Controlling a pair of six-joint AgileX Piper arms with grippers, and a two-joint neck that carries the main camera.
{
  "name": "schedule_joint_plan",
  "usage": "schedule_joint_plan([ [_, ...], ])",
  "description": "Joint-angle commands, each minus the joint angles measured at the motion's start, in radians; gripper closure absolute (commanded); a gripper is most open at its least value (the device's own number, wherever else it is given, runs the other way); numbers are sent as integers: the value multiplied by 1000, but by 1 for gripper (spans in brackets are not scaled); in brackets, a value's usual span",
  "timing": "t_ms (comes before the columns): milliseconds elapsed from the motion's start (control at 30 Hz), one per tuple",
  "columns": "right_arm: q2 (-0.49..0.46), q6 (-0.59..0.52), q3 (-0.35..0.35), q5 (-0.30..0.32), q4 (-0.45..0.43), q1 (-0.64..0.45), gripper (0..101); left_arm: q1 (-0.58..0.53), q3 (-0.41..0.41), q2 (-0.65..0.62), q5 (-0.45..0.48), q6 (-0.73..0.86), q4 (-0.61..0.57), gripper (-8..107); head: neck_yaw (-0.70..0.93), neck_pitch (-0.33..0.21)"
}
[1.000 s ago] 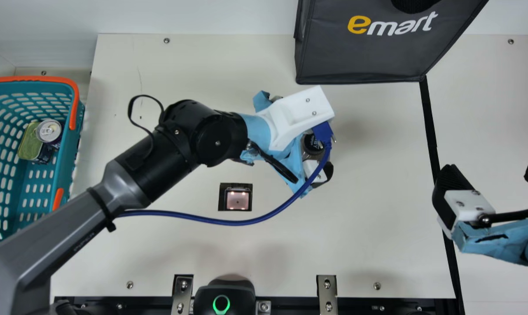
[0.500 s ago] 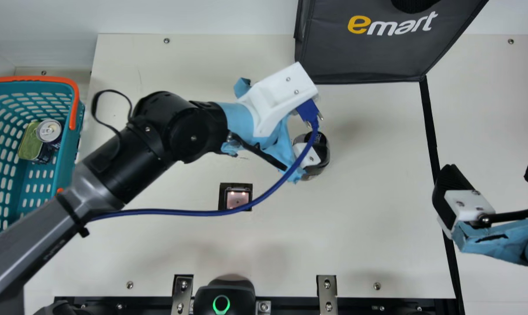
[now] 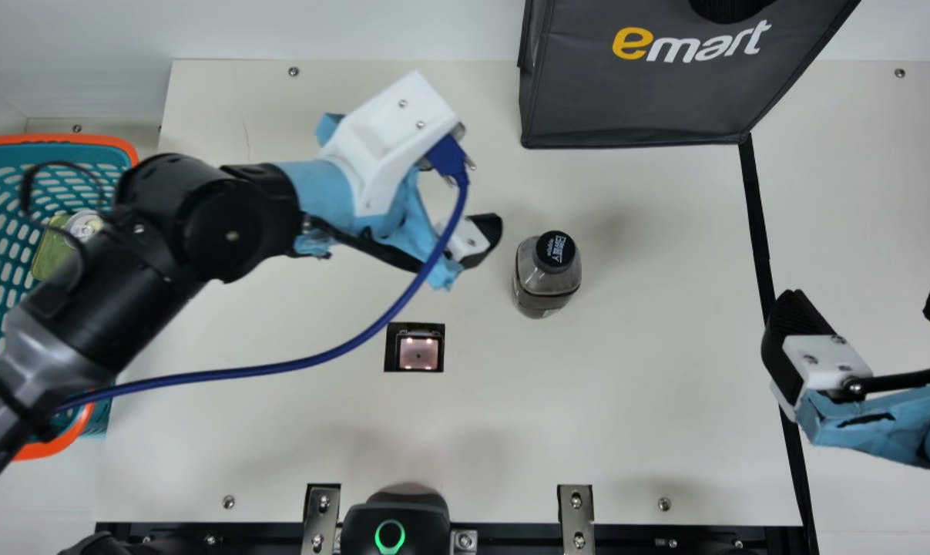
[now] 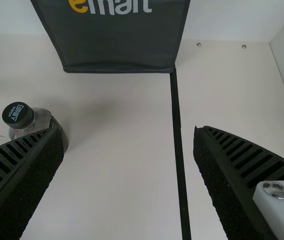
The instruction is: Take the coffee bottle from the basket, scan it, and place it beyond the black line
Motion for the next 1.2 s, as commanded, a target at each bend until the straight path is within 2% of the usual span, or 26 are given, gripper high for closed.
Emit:
schedule_joint_plan([
  [0, 0, 0, 0, 0, 0, 0, 10, 25, 20, -25, -1, 2, 5, 9, 2, -17],
  [400, 0, 0, 0, 0, 0, 0, 10, 180, 110, -146, 7, 19, 12, 9, 2, -17],
  [1167, 0, 0, 0, 0, 0, 0, 10, 461, 221, -335, 55, 47, -7, 9, 2, -17],
])
